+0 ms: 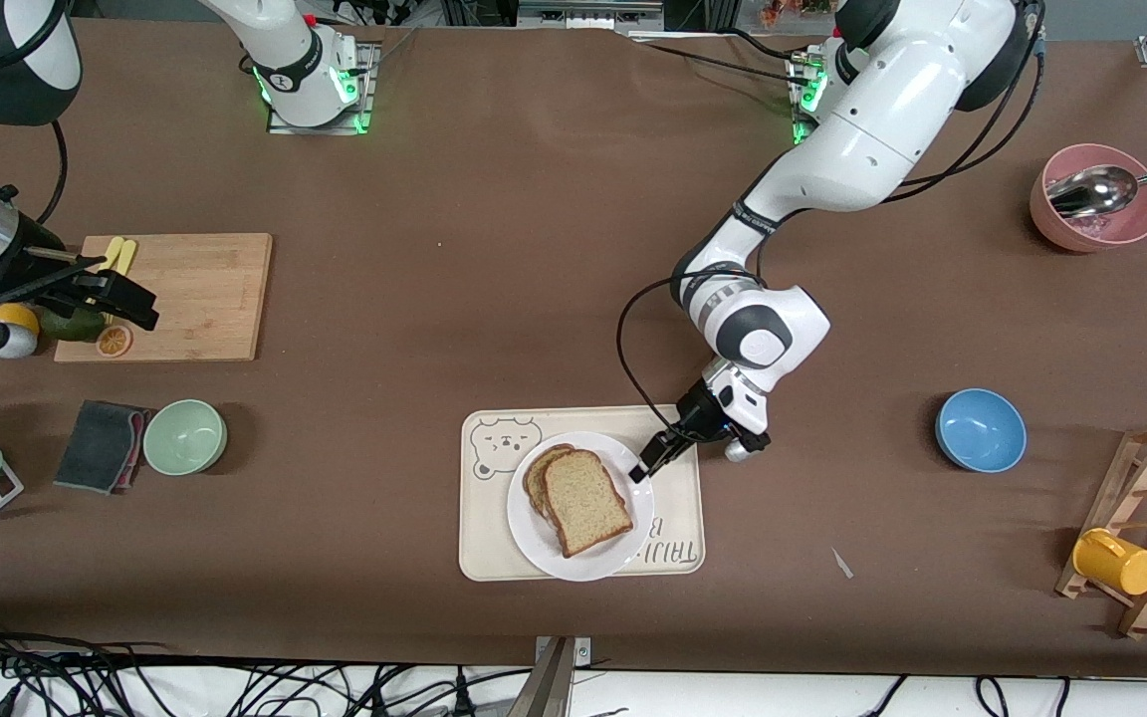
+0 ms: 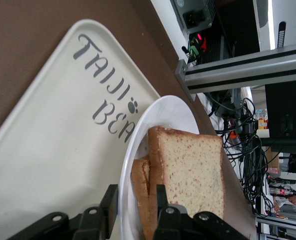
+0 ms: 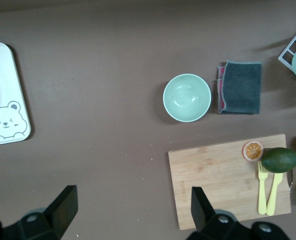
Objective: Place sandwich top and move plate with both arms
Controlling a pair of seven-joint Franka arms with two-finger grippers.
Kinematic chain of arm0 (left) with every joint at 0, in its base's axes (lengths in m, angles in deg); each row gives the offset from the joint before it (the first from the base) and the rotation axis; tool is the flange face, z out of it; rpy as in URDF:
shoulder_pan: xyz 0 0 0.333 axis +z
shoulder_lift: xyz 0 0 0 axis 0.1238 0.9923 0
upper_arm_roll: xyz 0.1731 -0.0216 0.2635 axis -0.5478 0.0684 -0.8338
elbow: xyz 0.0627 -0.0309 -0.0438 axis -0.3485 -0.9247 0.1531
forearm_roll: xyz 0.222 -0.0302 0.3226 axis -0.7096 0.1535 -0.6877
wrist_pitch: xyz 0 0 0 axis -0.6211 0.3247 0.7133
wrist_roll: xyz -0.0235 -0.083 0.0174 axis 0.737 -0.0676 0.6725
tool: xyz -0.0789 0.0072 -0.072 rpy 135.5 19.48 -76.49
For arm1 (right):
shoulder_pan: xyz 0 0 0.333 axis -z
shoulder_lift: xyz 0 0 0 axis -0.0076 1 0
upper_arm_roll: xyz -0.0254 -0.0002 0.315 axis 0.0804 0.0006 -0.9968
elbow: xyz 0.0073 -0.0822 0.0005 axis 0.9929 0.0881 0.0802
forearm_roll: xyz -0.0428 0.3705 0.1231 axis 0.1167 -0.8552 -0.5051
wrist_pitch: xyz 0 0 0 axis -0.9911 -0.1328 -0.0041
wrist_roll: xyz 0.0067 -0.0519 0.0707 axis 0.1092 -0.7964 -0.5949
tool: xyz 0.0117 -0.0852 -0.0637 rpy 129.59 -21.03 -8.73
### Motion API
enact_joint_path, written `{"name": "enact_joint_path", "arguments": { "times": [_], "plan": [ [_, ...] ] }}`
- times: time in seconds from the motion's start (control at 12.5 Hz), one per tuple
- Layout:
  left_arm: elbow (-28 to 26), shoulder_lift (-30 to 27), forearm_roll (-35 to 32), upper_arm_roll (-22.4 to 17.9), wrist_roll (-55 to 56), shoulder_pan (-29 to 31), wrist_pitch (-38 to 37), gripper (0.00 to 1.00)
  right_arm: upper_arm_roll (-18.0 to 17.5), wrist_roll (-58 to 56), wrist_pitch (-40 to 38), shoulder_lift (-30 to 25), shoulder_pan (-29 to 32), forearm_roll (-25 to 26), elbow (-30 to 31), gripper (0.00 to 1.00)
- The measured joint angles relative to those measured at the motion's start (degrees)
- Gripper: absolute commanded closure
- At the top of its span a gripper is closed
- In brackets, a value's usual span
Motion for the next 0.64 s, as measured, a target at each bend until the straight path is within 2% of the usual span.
{"name": "enact_joint_path", "arguments": {
  "times": [0.16,0.4,0.64],
  "plan": [
    [-0.05,-1.73,0.00,0.07,0.00,0.93,0.39,0.56,-0.20,0.02,-0.35,-0.01,-0.05,0.11,0.00,0.00],
    [0.02,-3.93,-0.74,0.08,-0.13,2.20,1.10,0.44,-0.50,0.07,-0.75,-0.02,-0.09,0.11,0.00,0.00],
    [0.05,-5.03,-7.77,2.38,1.74,6.82,1.10,0.42,-0.64,0.14,-1.07,-0.06,-0.10,0.11,0.00,0.00]
  ]
}}
